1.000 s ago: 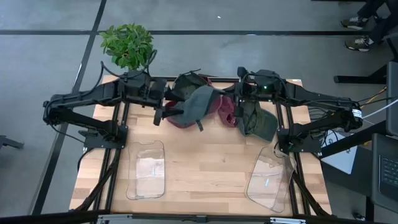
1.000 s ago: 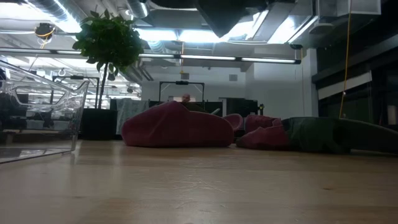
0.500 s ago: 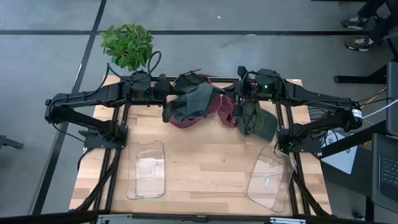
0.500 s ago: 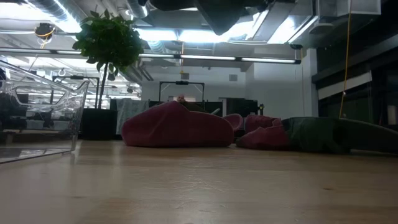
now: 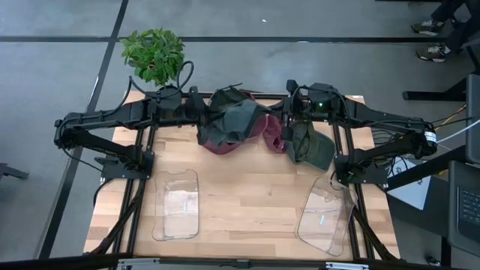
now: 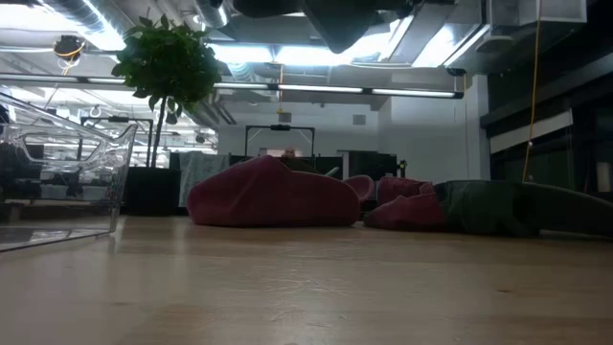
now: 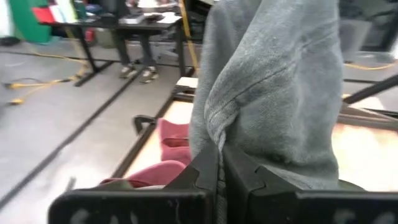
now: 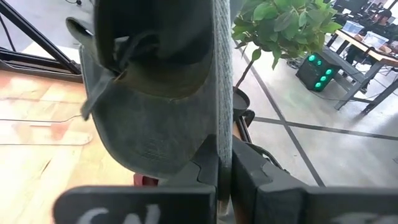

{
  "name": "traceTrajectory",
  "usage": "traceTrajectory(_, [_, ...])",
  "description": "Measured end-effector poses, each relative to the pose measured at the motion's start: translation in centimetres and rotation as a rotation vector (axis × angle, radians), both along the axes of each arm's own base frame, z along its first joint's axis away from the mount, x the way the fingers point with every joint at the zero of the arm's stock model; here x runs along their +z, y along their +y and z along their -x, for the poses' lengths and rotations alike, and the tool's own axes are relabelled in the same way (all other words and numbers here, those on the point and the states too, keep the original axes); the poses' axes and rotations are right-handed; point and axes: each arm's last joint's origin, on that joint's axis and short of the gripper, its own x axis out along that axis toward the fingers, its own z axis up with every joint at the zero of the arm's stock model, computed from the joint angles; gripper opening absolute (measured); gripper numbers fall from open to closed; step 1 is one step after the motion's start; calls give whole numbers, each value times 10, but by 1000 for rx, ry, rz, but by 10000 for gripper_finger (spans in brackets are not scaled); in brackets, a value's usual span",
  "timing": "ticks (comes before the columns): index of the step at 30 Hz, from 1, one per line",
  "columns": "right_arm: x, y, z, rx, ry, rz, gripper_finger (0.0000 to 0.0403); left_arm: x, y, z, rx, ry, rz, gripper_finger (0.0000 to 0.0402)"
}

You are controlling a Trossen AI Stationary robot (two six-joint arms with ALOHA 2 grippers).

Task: Pick & Place hat
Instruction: Put the bottom left gray cap into the right transparent bin

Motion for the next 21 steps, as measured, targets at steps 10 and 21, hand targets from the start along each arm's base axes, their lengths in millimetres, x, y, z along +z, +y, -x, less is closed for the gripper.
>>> traceTrajectory(10, [0,0,0,-24,-18,-80,31,13,-7,0,189,-28,-264,4])
traceTrajectory(21, [-6,-1,2,-73,3,-292,84,22,-16,1,316,41,-501,3])
